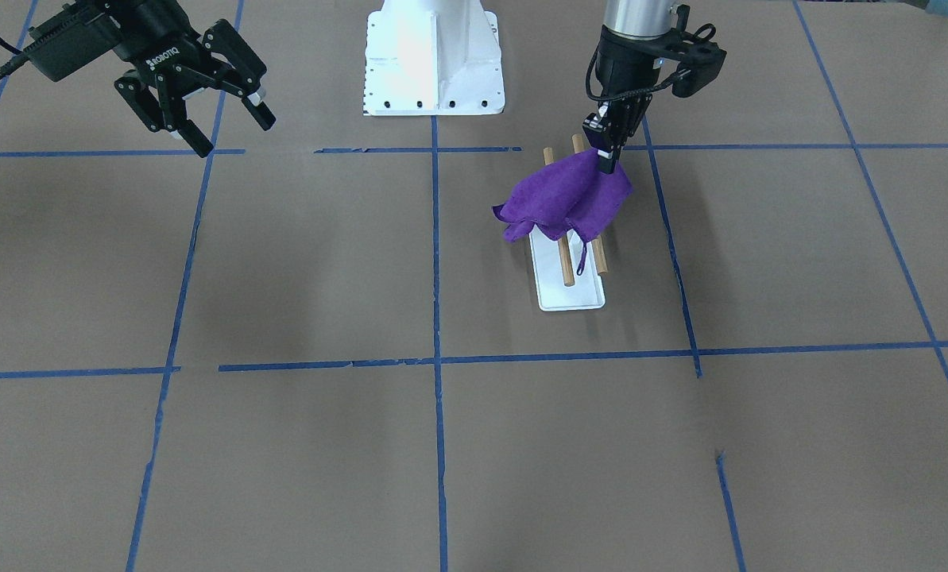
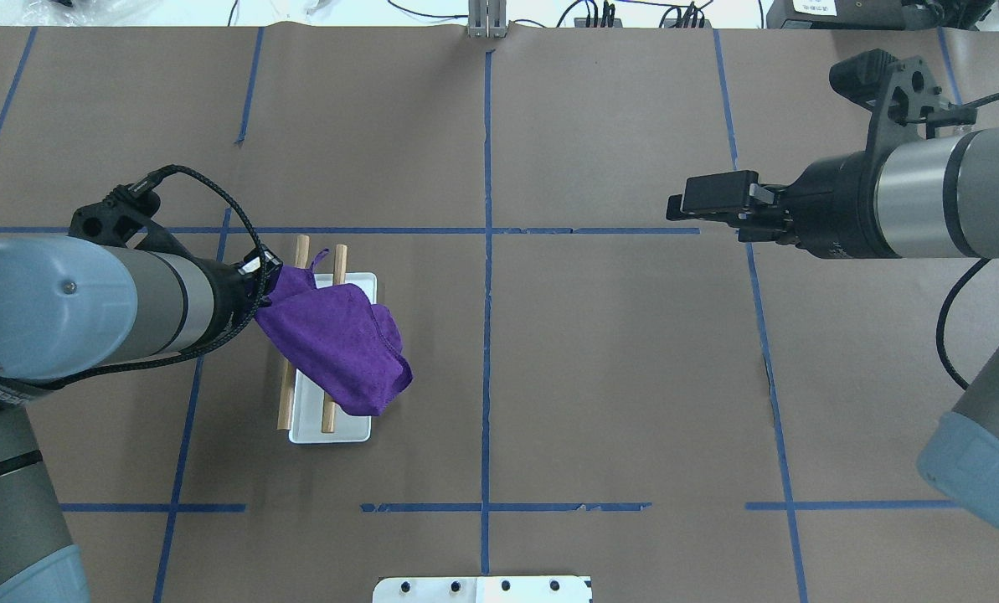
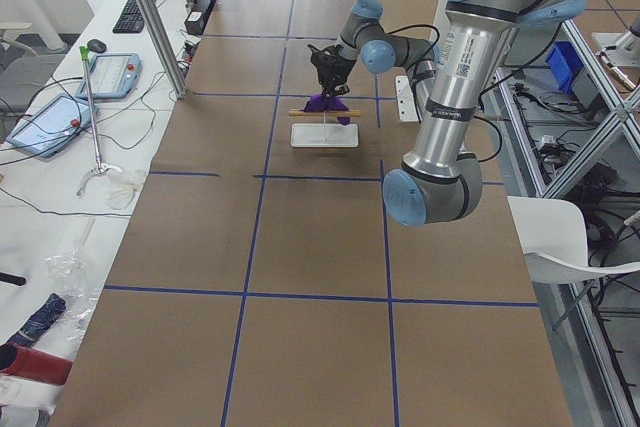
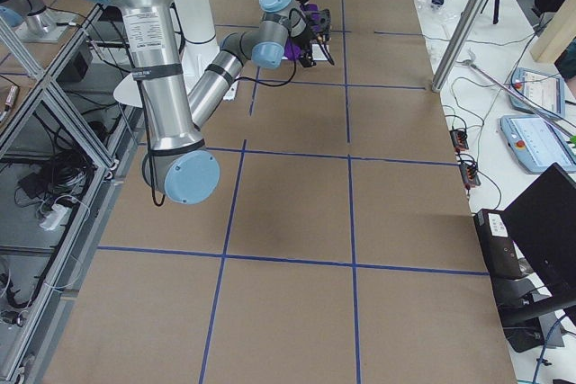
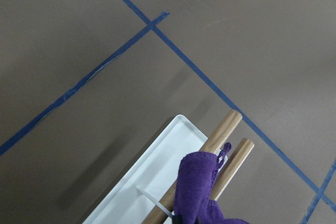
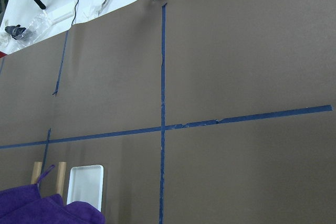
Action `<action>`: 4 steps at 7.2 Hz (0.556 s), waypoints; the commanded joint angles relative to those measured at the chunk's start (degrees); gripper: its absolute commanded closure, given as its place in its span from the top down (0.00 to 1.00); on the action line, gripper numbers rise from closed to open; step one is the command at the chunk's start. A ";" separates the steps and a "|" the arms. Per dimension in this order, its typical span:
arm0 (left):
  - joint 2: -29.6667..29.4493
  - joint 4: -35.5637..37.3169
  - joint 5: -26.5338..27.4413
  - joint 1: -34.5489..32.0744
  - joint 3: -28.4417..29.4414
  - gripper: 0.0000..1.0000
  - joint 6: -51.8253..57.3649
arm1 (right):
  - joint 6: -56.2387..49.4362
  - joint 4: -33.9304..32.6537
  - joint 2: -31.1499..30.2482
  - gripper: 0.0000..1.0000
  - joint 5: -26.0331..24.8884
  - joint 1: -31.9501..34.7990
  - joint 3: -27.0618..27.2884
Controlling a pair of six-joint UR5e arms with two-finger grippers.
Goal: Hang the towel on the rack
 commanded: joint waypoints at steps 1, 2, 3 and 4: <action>1.55 0.02 0.03 -0.78 0.28 0.00 -0.01 | -0.01 0.03 -0.08 1.00 -0.05 0.00 -0.08; 1.82 0.02 0.03 -0.69 0.81 0.00 -0.19 | 0.08 0.03 0.01 1.00 -0.05 0.00 0.01; 2.43 0.11 0.03 -0.69 1.51 0.00 -0.62 | 0.08 -0.06 0.01 1.00 -0.05 0.00 0.01; 2.70 0.11 -0.06 -0.69 1.69 0.00 -0.63 | 0.08 0.03 0.01 1.00 -0.05 0.00 0.01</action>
